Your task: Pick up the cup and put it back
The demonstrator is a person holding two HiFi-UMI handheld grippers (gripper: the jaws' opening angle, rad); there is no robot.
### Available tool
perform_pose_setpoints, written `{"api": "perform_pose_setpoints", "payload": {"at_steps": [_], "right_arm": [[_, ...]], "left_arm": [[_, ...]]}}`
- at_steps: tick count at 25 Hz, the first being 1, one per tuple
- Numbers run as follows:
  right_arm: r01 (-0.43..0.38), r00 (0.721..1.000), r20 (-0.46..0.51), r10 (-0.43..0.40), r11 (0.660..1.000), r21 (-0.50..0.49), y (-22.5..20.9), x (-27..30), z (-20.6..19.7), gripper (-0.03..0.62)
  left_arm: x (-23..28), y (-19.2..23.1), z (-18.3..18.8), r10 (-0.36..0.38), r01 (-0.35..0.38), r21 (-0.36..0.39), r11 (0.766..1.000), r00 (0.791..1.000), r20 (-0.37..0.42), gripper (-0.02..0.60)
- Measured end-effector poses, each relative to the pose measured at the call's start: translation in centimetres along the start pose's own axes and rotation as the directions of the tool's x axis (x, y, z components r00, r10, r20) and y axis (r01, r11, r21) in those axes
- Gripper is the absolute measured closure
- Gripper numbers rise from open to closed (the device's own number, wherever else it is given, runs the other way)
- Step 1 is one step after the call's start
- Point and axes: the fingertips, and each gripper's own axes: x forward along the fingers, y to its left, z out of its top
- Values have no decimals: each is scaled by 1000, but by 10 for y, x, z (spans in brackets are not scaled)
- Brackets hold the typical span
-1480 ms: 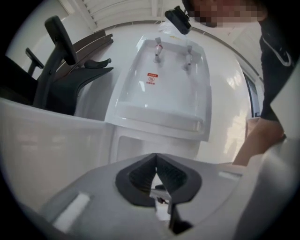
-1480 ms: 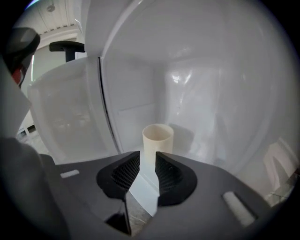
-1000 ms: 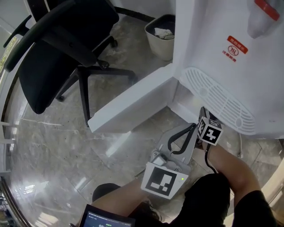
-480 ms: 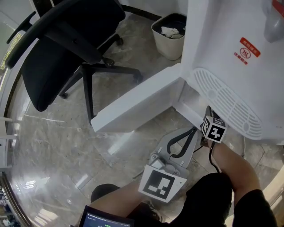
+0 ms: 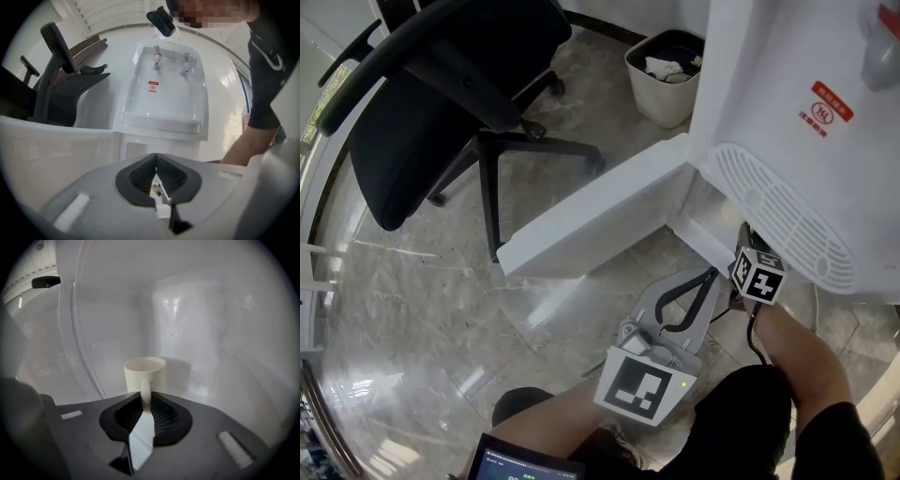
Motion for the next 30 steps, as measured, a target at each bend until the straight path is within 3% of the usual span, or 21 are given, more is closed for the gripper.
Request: {"api": "perform_pose_setpoints", "payload": {"at_steps": [7,12,18,21,25,30], "right_arm": [[-93,995,29,93,996,-13,14,-18,11,540],[-223,974,41,225,973,-53,36,-49,16,540],[-352,934,27,355,933,-76,67,-115,31,540],[-406,914,-26,406,911,-73,88,-169,37,540],[-487,873,-92,480,869,-84,119,-250,62,540],[-531,845,-112,522,845,-67,152,-354,121,540]], "left_arm": [[-3,-1,0,3,-3,1,1000,1000,-6,577],[-10,-2,2,18,-18,2,1000,1000,2,577],[-37,8,21,150,-151,-126,981,989,-18,577],[-67,8,42,240,-243,-180,953,970,-38,577],[-124,10,58,367,-388,-180,904,920,-140,577],[-187,0,112,425,-466,-204,861,879,-215,577]]}}
